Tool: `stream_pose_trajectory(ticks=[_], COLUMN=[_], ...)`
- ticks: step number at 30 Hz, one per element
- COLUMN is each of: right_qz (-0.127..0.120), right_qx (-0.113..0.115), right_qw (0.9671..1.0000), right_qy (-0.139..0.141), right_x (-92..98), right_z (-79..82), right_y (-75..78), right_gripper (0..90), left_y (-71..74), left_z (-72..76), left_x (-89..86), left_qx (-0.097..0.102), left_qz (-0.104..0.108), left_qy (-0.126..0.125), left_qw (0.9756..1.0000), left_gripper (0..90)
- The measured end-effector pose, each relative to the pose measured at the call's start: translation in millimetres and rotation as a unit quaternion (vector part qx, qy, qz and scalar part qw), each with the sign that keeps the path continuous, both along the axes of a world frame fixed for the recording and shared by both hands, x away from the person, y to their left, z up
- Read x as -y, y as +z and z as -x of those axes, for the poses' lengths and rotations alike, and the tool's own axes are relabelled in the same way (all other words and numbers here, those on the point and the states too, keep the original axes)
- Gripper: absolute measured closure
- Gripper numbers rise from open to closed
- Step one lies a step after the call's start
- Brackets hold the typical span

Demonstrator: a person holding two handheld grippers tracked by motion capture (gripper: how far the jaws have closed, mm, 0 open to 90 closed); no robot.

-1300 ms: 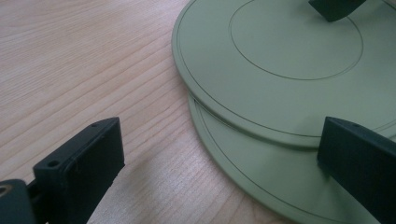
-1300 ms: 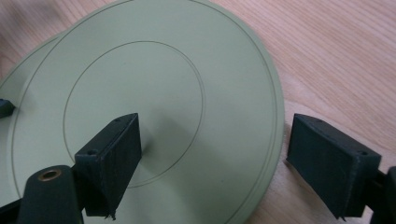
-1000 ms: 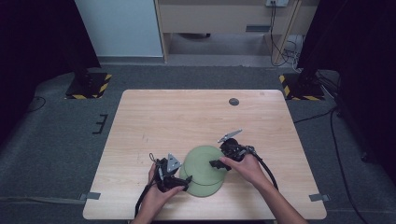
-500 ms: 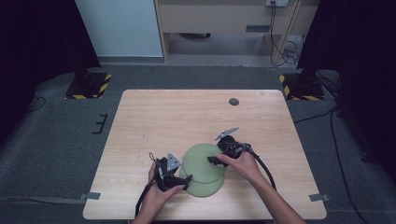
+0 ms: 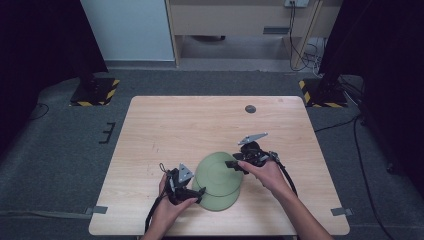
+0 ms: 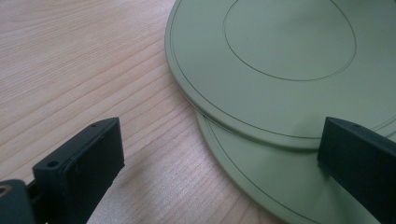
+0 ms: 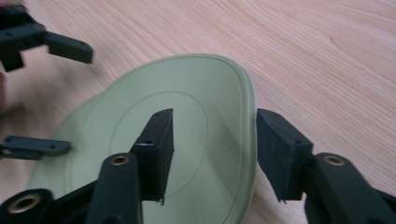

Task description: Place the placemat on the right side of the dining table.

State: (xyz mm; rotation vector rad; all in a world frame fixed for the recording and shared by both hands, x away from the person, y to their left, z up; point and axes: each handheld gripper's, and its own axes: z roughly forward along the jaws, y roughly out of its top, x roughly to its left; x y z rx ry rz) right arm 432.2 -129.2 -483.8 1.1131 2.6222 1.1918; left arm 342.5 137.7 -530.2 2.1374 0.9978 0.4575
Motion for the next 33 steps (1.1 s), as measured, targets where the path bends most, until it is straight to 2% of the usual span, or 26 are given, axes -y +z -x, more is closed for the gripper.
stream_pose_trajectory(ticks=[4,7,15,18,23,26,33], right_qz=[0.003,0.007,0.003,0.007,0.020,0.016,0.005], right_qx=[-0.004,-0.011,-0.021,-0.022,-0.024,-0.028,-0.023], right_qw=[0.9999,0.9996,0.9995,0.9993,0.9992,0.9992,0.9997], right_qy=[0.012,0.023,0.022,0.031,0.025,0.025,0.011], right_x=[1.3,0.2,5.9,8.7,13.5,14.8,14.1], right_z=[1.1,1.4,-1.7,-1.9,-4.1,-5.3,-8.7], right_y=[1.3,-0.9,-0.6,-1.2,-4.6,-5.4,-4.5], right_gripper=[56.4,57.5,69.7,72.4,75.5,78.2,81.9], left_y=[0.0,0.0,0.1,0.4,0.6,0.7,2.2], left_z=[0.0,-0.2,-0.6,-1.2,-2.1,-2.6,-2.9], left_x=[0.1,0.0,-0.3,-1.1,-2.4,-2.2,0.2], left_qx=[0.000,-0.001,0.000,0.000,0.001,0.001,0.010], left_qz=[0.000,0.001,0.000,-0.001,0.001,0.001,-0.005], left_qy=[0.001,0.000,0.002,0.004,0.009,0.009,0.010], left_qw=[1.0000,1.0000,1.0000,1.0000,1.0000,1.0000,0.9999], left_gripper=[0.1,0.1,0.1,0.1,0.2,0.1,1.3])
